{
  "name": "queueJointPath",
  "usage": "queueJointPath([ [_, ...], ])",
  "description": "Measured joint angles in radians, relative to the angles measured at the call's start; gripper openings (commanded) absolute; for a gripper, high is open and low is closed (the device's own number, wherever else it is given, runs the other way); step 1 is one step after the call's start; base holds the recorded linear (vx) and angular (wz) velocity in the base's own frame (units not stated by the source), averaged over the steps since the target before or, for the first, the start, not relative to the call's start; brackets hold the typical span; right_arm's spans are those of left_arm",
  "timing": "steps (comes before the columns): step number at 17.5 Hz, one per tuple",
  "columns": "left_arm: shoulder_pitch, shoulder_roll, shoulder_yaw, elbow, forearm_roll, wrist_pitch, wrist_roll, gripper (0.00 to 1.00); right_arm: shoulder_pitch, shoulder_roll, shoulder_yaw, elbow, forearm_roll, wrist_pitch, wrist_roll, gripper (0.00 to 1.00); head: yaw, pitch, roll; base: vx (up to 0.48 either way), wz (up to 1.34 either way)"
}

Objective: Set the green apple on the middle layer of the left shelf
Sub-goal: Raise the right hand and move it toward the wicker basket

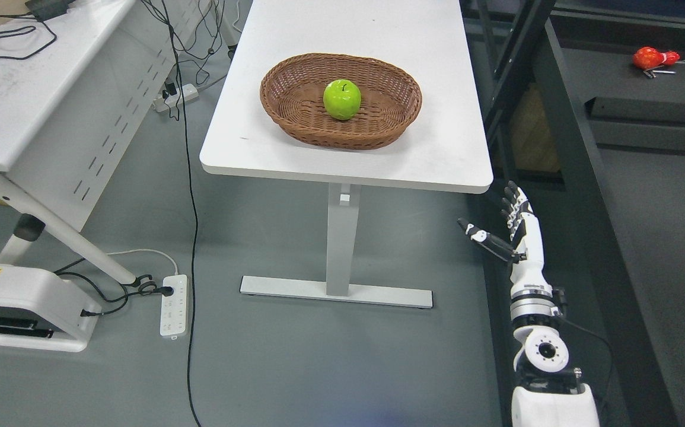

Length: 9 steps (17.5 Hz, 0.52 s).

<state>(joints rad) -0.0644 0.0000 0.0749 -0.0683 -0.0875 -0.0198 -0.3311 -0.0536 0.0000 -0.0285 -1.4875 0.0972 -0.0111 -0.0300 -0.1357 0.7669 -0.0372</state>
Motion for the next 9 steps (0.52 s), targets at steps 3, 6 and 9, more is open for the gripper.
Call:
queueJointPath([
  [3, 0.0, 0.0, 0.0, 0.0, 0.0, 0.0, 0.0, 1.0, -0.002, 0.0, -0.003, -0.001, 0.0, 0.0, -0.001, 1.0, 0.0, 0.0, 0.0, 0.0, 0.0],
  [6, 0.0, 0.0, 0.0, 0.0, 0.0, 0.0, 0.0, 1.0, -0.008, 0.0, -0.005, -0.002, 0.0, 0.001, -0.006, 1.0, 0.0, 0.0, 0.0, 0.0, 0.0],
  [9, 0.0, 0.0, 0.0, 0.0, 0.0, 0.0, 0.0, 1.0, -0.013, 0.0, -0.006, -0.002, -0.001, 0.002, -0.001, 1.0, 0.0, 0.0, 0.0, 0.001, 0.01],
])
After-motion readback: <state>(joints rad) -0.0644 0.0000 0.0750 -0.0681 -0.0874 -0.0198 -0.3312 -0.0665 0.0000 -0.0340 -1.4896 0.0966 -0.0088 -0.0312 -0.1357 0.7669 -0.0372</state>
